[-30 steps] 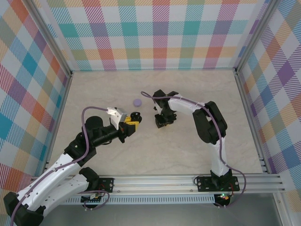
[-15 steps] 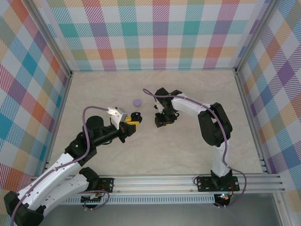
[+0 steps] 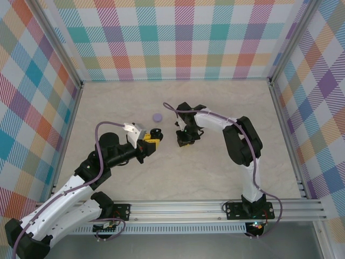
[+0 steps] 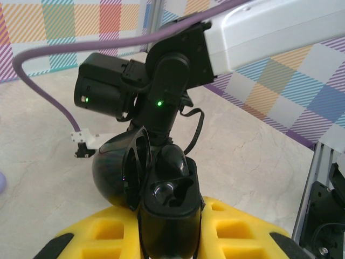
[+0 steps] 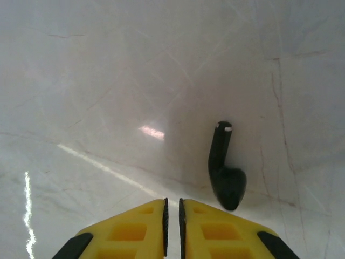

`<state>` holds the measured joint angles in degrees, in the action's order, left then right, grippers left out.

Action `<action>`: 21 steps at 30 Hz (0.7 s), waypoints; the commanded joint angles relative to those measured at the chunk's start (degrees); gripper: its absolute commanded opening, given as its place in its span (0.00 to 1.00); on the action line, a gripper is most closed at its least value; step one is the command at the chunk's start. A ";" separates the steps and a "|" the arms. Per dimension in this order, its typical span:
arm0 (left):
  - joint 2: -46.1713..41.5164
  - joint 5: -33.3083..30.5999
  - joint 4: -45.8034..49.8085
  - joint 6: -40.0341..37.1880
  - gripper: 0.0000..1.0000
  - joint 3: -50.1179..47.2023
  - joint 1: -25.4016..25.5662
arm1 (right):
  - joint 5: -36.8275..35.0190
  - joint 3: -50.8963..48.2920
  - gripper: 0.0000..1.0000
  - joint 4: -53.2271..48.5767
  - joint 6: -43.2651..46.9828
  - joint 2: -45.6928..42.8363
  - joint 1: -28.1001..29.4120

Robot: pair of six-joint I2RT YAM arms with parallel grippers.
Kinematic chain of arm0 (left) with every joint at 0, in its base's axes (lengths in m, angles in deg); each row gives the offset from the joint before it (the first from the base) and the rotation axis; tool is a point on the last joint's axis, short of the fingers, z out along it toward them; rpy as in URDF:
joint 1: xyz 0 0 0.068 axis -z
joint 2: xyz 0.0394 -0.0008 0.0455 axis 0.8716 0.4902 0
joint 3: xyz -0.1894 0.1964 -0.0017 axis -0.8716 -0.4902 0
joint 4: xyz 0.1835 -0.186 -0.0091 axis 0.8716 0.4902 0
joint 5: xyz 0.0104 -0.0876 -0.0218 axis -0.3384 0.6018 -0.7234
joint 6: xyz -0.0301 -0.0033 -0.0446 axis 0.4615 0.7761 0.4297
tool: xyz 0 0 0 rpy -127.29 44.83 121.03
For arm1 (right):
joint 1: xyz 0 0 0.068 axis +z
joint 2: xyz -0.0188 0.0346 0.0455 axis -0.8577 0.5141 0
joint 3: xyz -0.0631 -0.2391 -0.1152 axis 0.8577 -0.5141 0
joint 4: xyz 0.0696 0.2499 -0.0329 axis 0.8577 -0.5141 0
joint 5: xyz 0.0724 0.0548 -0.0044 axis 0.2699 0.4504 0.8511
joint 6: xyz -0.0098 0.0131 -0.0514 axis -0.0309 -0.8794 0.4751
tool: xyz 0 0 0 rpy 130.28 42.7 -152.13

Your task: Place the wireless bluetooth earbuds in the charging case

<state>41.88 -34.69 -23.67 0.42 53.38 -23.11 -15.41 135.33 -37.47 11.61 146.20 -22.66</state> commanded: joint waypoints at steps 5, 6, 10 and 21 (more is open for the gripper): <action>-0.12 -0.12 -2.01 0.58 0.00 -0.10 0.47 | -5.80 2.88 0.15 -3.23 -2.63 2.29 0.25; -0.03 -0.12 -2.00 0.57 0.00 -0.12 0.50 | -7.35 3.18 0.14 -3.61 -3.21 2.56 0.25; 0.14 -0.03 -2.18 0.62 0.00 -0.11 0.52 | -9.86 3.98 0.14 -4.01 -4.87 3.19 0.27; -0.08 -0.13 -1.83 0.66 0.00 -0.36 0.51 | -12.01 7.47 0.13 -4.00 -6.60 5.39 0.16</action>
<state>42.03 -34.69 -23.64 0.42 53.38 -23.11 -26.31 140.73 -41.05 6.19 149.59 -22.66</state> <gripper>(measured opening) 0.217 0.131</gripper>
